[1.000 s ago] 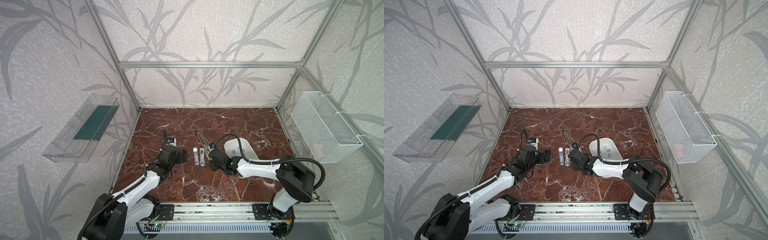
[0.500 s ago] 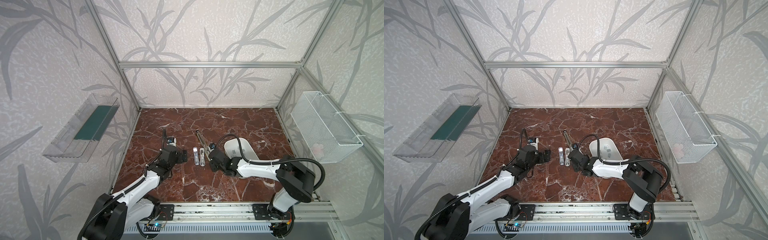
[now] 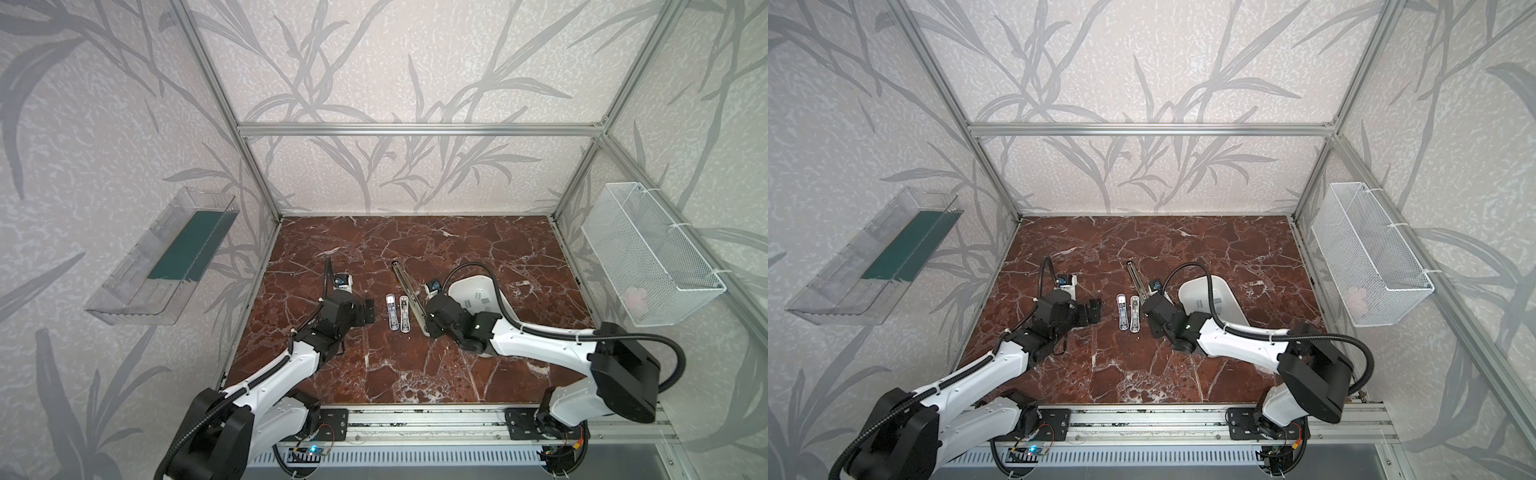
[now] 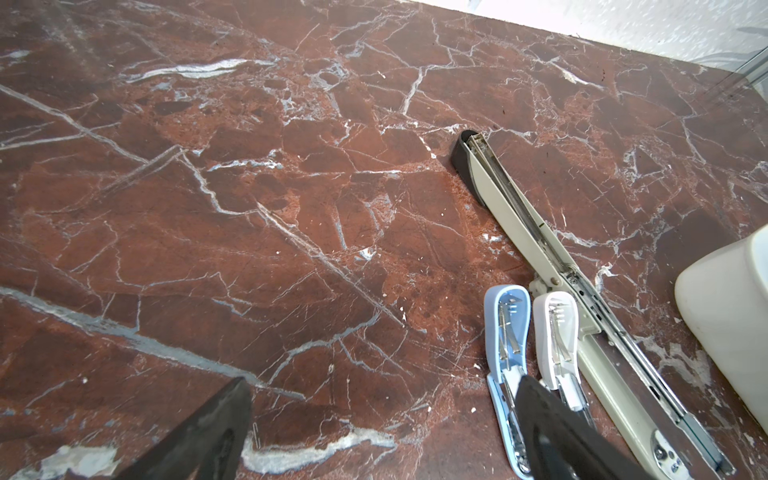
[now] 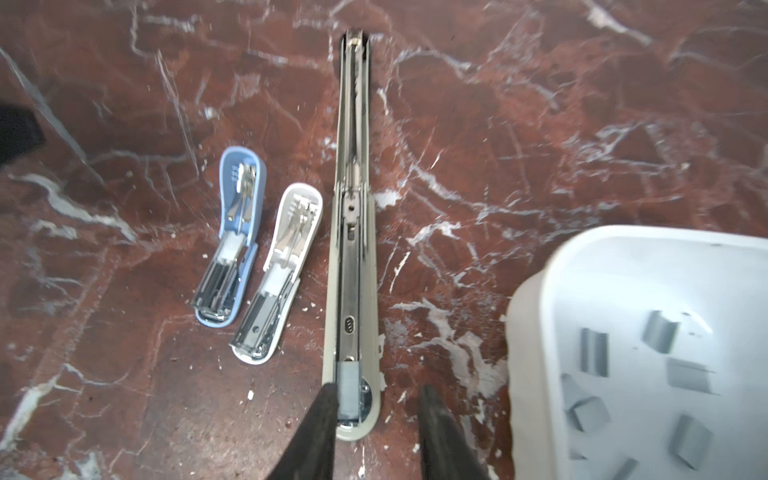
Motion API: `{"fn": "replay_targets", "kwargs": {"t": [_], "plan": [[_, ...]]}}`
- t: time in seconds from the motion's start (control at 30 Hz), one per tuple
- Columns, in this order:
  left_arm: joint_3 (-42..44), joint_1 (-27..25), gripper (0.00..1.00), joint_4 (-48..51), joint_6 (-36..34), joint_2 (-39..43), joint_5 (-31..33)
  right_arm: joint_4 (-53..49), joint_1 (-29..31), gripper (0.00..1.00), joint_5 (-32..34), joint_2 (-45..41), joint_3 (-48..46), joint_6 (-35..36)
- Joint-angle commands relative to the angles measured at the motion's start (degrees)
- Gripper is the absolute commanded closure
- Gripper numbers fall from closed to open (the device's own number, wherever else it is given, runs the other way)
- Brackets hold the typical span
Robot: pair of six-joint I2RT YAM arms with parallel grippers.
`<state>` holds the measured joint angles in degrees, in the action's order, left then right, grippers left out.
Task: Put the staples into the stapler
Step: 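Raise the right gripper and move it over the white tray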
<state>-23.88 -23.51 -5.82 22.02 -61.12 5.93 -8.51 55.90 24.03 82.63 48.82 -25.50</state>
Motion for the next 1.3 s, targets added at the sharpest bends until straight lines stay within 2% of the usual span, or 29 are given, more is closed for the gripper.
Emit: {"fn": "replay_targets", "kwargs": {"t": [0.0, 0.1, 0.17, 0.37, 0.47, 0.63, 0.83, 1.27], "plan": [[-0.36, 0.22, 0.01, -0.32, -0.66, -0.14, 1.70, -4.85, -0.11, 0.60, 8.32, -8.07, 0.15, -0.19], [-1.80, 0.22, 0.01, 0.42, -0.48, -2.13, 2.46, -10.28, -4.03, 0.57, 9.90, -13.96, -0.48, 0.00], [-2.61, 0.25, 0.01, 0.55, -0.74, -3.30, 1.62, -13.81, -9.06, 0.57, 9.17, -16.70, -1.06, -0.02], [-3.11, 0.19, 0.01, -1.35, -2.43, -5.74, -1.89, -17.99, -26.12, 0.61, -0.44, -18.72, -3.69, -3.39], [-4.87, 0.13, 0.01, -0.24, -2.67, -8.19, -2.37, -16.73, -30.65, 0.63, -4.26, -15.36, -4.27, -3.94], [-6.36, 0.13, 0.02, 0.59, -3.45, -10.30, -3.80, -17.22, -31.70, 0.71, -5.85, -6.22, -1.40, -4.80], [-4.53, 0.11, 0.02, -1.11, -3.78, -7.92, -4.34, -17.10, -31.91, 0.72, -6.68, 0.14, 0.36, -5.68], [-3.98, 0.14, 0.02, -1.56, -3.85, -7.26, -4.67, -15.40, -33.65, 0.70, -10.69, 7.09, 2.14, -7.02]]}}
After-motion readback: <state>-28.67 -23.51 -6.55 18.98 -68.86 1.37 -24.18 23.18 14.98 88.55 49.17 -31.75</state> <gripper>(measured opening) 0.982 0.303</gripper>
